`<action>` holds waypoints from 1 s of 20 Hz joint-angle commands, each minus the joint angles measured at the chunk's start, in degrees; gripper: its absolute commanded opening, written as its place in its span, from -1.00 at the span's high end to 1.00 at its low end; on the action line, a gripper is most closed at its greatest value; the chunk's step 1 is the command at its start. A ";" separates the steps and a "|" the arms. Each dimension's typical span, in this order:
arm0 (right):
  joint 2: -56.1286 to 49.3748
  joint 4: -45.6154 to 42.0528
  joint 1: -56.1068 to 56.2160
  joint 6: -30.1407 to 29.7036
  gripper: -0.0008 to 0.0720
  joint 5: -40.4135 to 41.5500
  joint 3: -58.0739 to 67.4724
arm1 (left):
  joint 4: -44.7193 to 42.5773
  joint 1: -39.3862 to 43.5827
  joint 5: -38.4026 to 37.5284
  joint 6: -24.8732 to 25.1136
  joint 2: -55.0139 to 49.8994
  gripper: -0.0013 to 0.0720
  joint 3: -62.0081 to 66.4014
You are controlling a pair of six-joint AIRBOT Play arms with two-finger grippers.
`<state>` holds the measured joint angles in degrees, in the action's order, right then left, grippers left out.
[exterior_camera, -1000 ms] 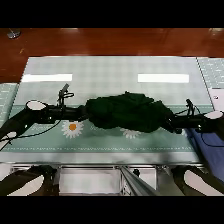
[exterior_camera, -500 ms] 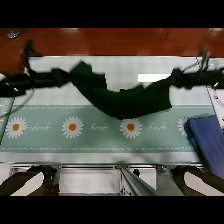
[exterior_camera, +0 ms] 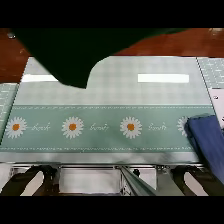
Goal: Fold the shirts.
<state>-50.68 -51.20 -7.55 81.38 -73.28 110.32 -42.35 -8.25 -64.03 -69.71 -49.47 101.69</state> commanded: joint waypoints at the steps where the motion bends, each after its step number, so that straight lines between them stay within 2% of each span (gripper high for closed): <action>1: 7.23 -0.87 0.02 -0.20 0.89 -7.56 2.58 | -11.85 -0.20 0.26 -3.34 7.15 0.89 5.11; 5: 11.23 -1.03 -0.02 2.08 0.89 -17.20 2.56 | -17.09 -0.20 -1.20 -5.49 13.33 0.89 5.11; 8: 13.35 -0.76 -0.02 4.17 0.89 -23.06 -2.32 | -17.03 -0.20 -11.91 -9.20 13.27 0.89 3.48; 10: 16.00 -0.15 -0.02 4.48 0.89 -23.87 -12.63 | -16.57 -0.20 -15.30 -10.88 13.18 0.89 -3.15; 13: 19.74 -0.63 -0.02 2.54 0.89 -16.98 -33.77 | -11.37 -0.17 -12.04 -10.38 12.24 0.89 -20.11; 16: 17.97 -0.61 -0.02 -0.26 0.89 -4.70 -50.14 | -5.55 0.85 -1.68 -5.92 8.13 0.89 -34.64; 20: 3.91 -1.62 -0.02 -1.79 0.89 9.01 -54.66 | -5.62 6.32 11.37 -5.75 -5.01 0.89 -37.86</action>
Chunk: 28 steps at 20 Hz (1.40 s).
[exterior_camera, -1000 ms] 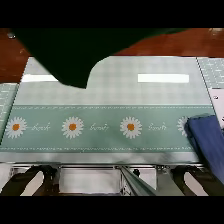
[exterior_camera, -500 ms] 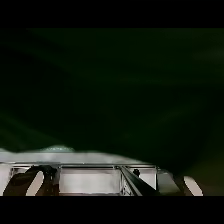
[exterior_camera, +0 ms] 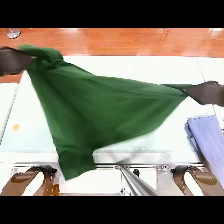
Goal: Fold the shirts.
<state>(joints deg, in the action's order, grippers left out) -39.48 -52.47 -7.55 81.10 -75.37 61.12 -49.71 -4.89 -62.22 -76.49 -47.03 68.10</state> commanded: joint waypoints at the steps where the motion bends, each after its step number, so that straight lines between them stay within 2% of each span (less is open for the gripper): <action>1: -11.65 -0.20 -0.02 -1.77 0.89 14.49 -5.01 | 1.75 4.28 12.50 1.01 -10.93 0.89 -3.89; 5: -29.38 5.35 0.02 -2.49 0.89 22.21 0.00 | 1.79 8.74 21.33 0.79 -23.98 0.89 -1.31; 10: -47.12 15.91 0.04 -2.78 0.89 25.57 10.82 | 3.87 10.93 22.97 0.76 -32.11 0.88 -0.07; 11: -49.77 17.97 0.02 -2.78 0.81 25.57 12.61 | 4.81 10.99 22.38 0.76 -32.68 0.87 -0.07; 12: -51.84 19.89 0.02 -2.69 0.06 25.68 13.99 | 4.98 10.97 21.57 0.79 -32.89 0.60 -0.04; 13: -53.16 21.79 -0.24 -2.69 -0.74 24.98 15.04 | 4.42 10.82 20.44 1.20 -32.81 -0.46 -0.04; 14: -53.70 22.56 -0.96 -2.71 -0.74 23.34 16.11 | 2.95 10.14 18.10 2.10 -32.57 -0.96 0.20; 16: -52.89 20.61 -4.61 -2.73 -0.74 17.62 18.16 | -2.84 6.49 6.34 2.19 -32.11 -0.96 2.29; 18: -50.64 17.44 -11.21 -2.75 -0.73 8.63 18.91 | -6.84 0.39 -6.69 -0.31 -31.67 -0.96 3.30; 20: -47.52 6.12 -17.03 -2.71 -0.72 0.44 18.34 | -8.76 -6.34 -14.86 -0.26 -29.90 -0.96 0.81; 22: -42.71 -5.97 -21.05 -1.57 -0.72 -0.85 13.07 | -9.03 -12.87 -15.61 -0.26 -25.09 -0.95 -7.61; 23: -39.58 -8.74 -23.06 -1.22 -0.72 1.53 7.72 | -8.98 -16.17 -14.45 -0.28 -21.86 -0.95 -13.70; 25: -33.35 -7.32 -26.10 -0.50 -0.72 9.33 -5.31 | -7.30 -21.68 -12.20 -0.26 -15.43 -0.95 -26.34; 28: -25.94 2.45 -26.21 -2.95 -0.72 19.08 -20.92 | -0.83 -25.94 -8.00 -0.28 -8.46 -0.95 -40.81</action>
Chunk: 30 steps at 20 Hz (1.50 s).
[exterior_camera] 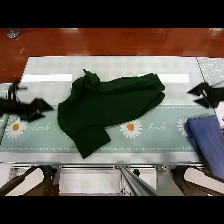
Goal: Fold the shirts.
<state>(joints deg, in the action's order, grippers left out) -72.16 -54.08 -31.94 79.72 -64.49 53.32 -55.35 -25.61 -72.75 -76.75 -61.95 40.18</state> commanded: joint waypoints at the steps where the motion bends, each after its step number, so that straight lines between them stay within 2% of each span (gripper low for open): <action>1: 7.91 7.39 -1.27 -3.63 -0.72 8.98 -15.61 | 7.37 -5.31 4.72 -0.04 7.56 -0.95 -15.96; 3: 8.55 11.56 0.02 -7.13 -0.72 7.41 -17.49 | 10.91 -4.68 7.58 -0.02 7.54 -0.95 -19.74; 6: 8.52 11.58 3.04 -7.82 -0.72 6.49 -17.49 | 12.28 -0.28 12.02 0.17 7.26 -0.95 -21.94; 10: 8.52 11.61 6.51 -7.34 -0.72 7.93 -17.49 | 18.53 9.20 20.17 0.17 7.08 -0.95 -21.92; 13: 8.52 11.63 6.88 -4.02 -0.72 11.65 -17.29 | 19.08 16.59 21.11 0.17 4.83 -0.95 -21.90; 15: 8.20 11.58 6.91 -3.65 -0.72 12.87 -16.50 | 19.17 17.68 21.11 0.20 3.74 -0.89 -21.88; 17: 6.27 11.56 6.93 -3.72 -0.72 11.50 -14.45 | 19.21 16.65 20.65 2.97 3.82 0.84 -21.24; 18: 4.68 11.37 6.93 -3.72 -0.72 10.56 -13.05 | 19.19 16.15 20.00 3.96 3.82 0.89 -20.41; 25: -9.44 6.12 7.10 -3.10 -0.72 3.82 -1.22 | 19.19 15.39 18.71 4.09 3.80 0.89 -16.79; 30: -17.49 5.51 12.76 -1.22 -0.72 4.07 6.75 | 19.21 15.39 18.73 4.09 3.80 0.89 -16.79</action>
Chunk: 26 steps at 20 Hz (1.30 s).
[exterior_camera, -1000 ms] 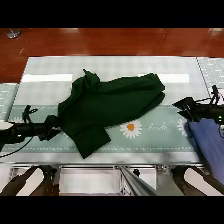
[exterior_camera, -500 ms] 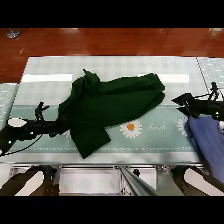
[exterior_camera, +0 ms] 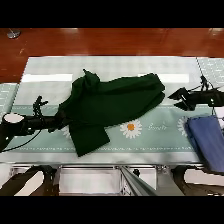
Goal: Fold the shirts.
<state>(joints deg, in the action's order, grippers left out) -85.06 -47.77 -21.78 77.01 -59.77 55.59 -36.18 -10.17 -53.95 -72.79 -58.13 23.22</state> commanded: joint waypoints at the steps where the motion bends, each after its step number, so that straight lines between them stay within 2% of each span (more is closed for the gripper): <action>1: -6.34 -0.90 3.54 2.19 -0.72 -0.76 6.38 | 0.04 -0.04 -0.09 0.11 -0.02 0.89 0.17; 7: -12.90 -0.81 7.45 4.46 -0.71 -1.40 13.03 | 0.04 -0.04 -0.04 0.11 -0.02 0.89 0.17; 9: -13.75 -0.83 8.44 4.46 -0.63 -1.46 13.86 | 0.04 -0.04 -0.04 0.11 -0.02 0.89 0.17; 10: -13.77 -0.83 8.83 4.46 -0.32 -1.27 13.88 | 0.04 -0.04 -0.02 0.13 -0.02 0.89 0.17; 12: -13.77 -0.83 8.79 4.55 0.07 -1.49 13.88 | 0.04 -0.04 -0.02 0.11 -0.02 0.89 0.17; 13: -13.77 -0.83 8.79 3.89 0.60 -1.77 13.86 | 0.04 -0.04 -0.02 0.13 -0.02 0.89 0.17; 14: -13.77 -0.79 8.79 3.56 0.89 -1.92 13.88 | 0.04 -0.04 -0.02 0.13 -0.02 0.88 0.17; 17: -13.16 -0.81 8.79 2.95 0.89 -4.39 15.89 | 0.04 -0.07 -0.04 0.15 0.00 0.89 0.81; 20: -9.01 -0.79 8.79 2.80 0.89 -7.32 23.74 | 0.61 -1.29 -1.25 0.17 0.79 0.89 7.67; 24: 0.61 -0.90 8.79 2.95 0.89 -9.53 41.81 | 7.15 -2.51 -1.79 3.39 4.46 0.89 29.09; 26: 7.39 -2.60 8.79 3.37 0.89 -9.86 49.03 | 7.06 -2.64 -2.03 4.02 6.23 0.89 42.27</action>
<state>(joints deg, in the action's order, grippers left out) -85.30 -48.82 -13.02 80.01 -68.23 94.21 -31.42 -12.34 -55.88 -70.41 -54.17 50.09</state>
